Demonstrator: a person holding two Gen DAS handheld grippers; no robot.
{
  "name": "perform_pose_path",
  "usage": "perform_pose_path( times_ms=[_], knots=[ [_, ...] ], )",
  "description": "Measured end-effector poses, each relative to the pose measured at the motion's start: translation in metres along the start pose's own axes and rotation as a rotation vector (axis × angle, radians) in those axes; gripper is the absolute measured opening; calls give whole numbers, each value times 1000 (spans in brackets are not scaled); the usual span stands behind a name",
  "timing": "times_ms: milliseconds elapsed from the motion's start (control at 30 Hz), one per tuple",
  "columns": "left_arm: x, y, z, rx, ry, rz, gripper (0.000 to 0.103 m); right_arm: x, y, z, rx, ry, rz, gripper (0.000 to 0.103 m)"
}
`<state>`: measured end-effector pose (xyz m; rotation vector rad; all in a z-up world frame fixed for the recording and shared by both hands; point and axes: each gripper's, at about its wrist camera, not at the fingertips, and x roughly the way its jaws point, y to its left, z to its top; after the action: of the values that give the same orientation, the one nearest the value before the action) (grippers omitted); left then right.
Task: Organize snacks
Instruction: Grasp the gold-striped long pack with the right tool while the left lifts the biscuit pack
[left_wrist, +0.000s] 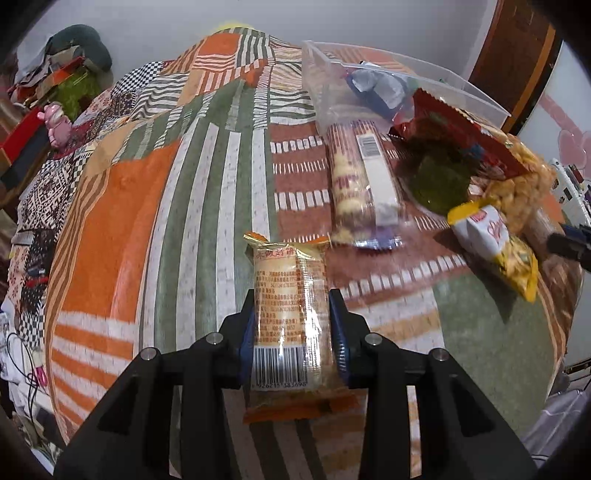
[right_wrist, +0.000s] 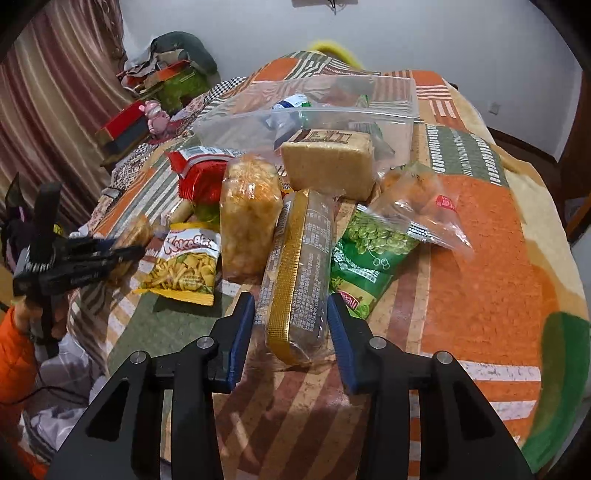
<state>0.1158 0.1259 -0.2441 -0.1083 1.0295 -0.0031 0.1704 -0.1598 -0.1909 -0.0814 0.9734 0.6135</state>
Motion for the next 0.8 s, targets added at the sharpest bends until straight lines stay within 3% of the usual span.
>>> perform_pose_path(
  times_ms=[333,433,800],
  knots=[
    [1,0,-9,-5,-50,1,43,22,4,12,9,16,-24,39],
    [0,-2,-9,3,-57,5,36,26,8,8,-7,5,-56,35],
    [-21,-11,2,20,-94,14,35,-13,-3,7,30,-76,-70,33]
  ],
)
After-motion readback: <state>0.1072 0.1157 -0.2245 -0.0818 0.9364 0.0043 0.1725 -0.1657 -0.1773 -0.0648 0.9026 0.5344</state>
